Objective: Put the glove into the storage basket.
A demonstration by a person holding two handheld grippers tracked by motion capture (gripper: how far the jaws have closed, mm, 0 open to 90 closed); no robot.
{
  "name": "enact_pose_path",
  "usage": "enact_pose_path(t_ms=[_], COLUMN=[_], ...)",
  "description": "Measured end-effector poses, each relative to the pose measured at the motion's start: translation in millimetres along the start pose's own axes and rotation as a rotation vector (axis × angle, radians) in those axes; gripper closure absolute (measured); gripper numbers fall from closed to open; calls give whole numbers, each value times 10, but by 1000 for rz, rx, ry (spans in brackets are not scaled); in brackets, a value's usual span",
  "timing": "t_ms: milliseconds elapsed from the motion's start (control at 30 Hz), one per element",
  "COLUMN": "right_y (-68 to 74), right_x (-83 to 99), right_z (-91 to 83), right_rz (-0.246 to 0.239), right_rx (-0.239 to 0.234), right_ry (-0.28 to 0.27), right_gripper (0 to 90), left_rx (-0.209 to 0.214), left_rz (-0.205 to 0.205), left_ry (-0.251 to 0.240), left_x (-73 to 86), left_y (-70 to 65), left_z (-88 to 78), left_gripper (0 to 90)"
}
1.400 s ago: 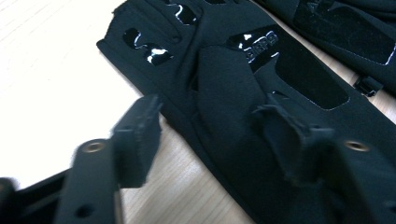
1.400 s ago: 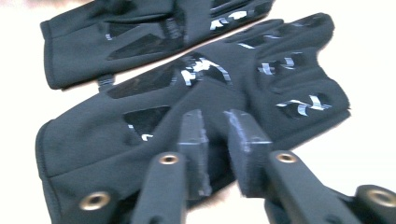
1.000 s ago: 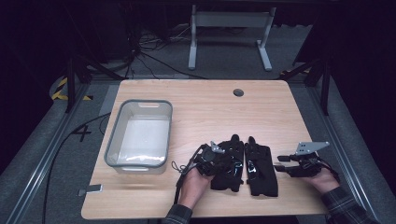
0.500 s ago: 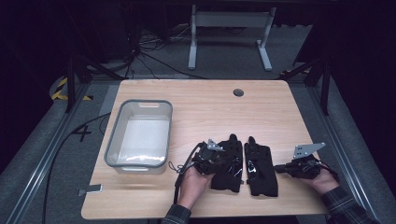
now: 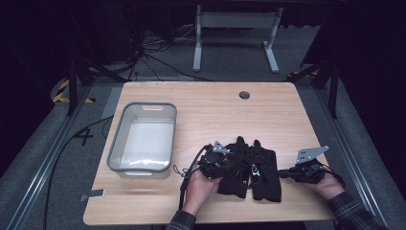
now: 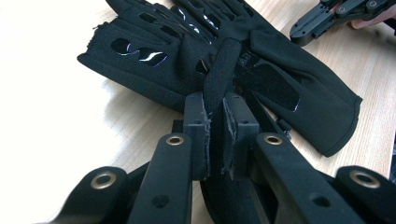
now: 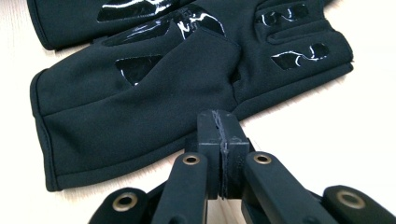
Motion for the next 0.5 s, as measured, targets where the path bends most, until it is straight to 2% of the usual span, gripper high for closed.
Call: enact_pose_path(t_ms=[267, 500], right_y=[5, 26], right_x=[-68, -133], right_z=[47, 94], right_rz=[-17, -34], right_rx=[2, 2], right_ry=[3, 2], right_gripper=[898, 899], left_rx=[4, 25], left_rz=[3, 3], left_ry=[-8, -28], left_x=[-50, -143], left_y=[-24, -54], left_z=[-4, -6], left_gripper=[816, 816])
Point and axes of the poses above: each handheld gripper's, and its own axes: z roughly forward along the jaws, x roughly out of its underside, y roughly to its left, the point moved 7 cm from there along z, roughly forward along the jaws, and after that the axes turned 4 degrees about y, right-handed, at the moved point
